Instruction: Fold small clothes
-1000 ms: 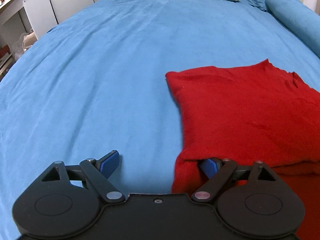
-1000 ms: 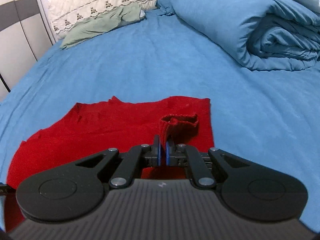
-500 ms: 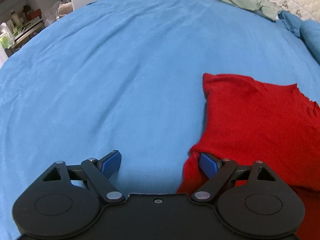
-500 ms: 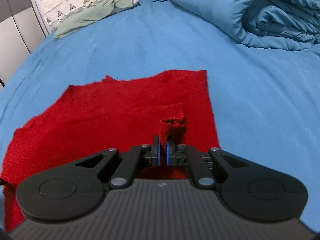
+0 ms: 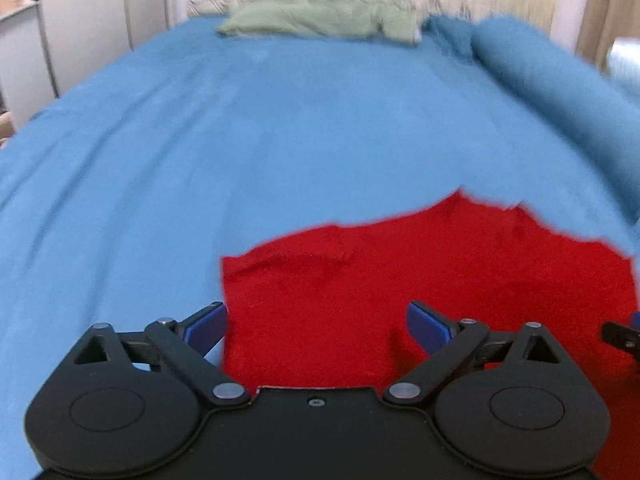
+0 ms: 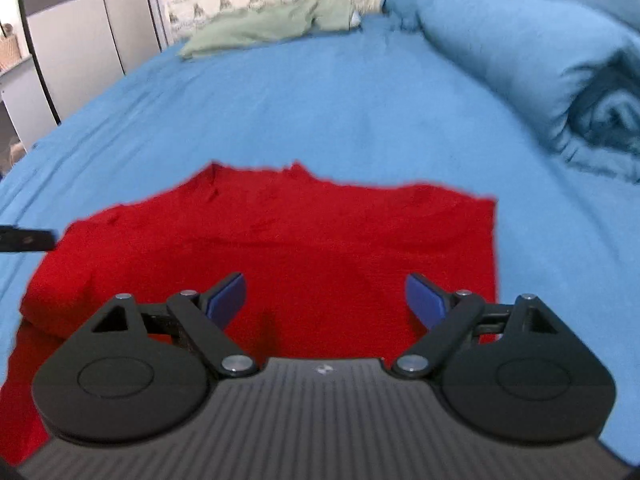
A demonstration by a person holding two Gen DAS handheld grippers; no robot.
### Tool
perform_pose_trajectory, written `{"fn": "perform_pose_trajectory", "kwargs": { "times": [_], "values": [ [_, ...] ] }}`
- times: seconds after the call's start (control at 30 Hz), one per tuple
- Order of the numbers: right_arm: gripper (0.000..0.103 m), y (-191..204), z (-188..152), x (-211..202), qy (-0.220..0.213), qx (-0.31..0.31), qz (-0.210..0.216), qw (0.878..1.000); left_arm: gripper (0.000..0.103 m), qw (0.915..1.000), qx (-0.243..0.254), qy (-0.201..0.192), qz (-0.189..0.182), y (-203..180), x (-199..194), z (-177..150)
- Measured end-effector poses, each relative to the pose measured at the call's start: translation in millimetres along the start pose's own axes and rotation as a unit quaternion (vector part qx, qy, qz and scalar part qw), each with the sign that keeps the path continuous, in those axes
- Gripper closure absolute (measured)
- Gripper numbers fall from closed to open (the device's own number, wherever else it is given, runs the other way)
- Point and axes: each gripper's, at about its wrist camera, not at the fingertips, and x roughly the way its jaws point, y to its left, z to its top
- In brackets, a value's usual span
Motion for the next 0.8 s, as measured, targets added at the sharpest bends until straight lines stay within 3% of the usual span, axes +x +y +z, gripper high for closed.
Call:
{"fn": "perform_pose_trajectory", "kwargs": {
  "times": [0.07,0.1,0.2,0.3,0.4,0.47,0.57,0.8],
  "values": [
    [0.001,-6.5,-8.8,14.8,0.019,0.016,-0.006,1.0,0.001,0.9992,0.013,0.033,0.02,4.2,30.6,-5.3],
    [0.0,-9.4,-12.8,16.8,0.014,0.018,-0.003,1.0,0.0,0.9994,0.007,0.033,0.013,8.9,36.9,-9.0],
    [0.0,-8.3,-12.1,12.0,0.01,-0.006,0.0,1.0,0.0,0.9996,-0.007,0.027,-0.005,17.8,33.0,-9.7],
    [0.0,-11.0,-4.5,-18.9,-0.024,0.001,0.009,1.0,0.009,0.9998,-0.003,0.019,0.0,18.2,8.1,-4.7],
    [0.0,-23.0,-2.0,-64.6,-0.053,0.027,0.008,0.998,0.008,0.9998,0.009,-0.016,0.005,23.3,-48.7,-6.3],
    [0.0,-27.0,0.6,-104.8,-0.073,0.027,0.002,0.997,0.002,0.9991,0.017,-0.035,0.018,25.6,-93.2,-10.4],
    [0.0,-34.5,4.1,-169.0,-0.093,0.019,-0.004,0.995,0.0,0.9984,0.003,-0.052,0.021,33.8,-160.1,-24.2],
    [0.0,-56.6,-22.8,-287.6,-0.071,0.017,0.005,0.997,0.0,0.9988,-0.044,0.008,0.019,36.6,-264.5,-90.3]
  ]
}}
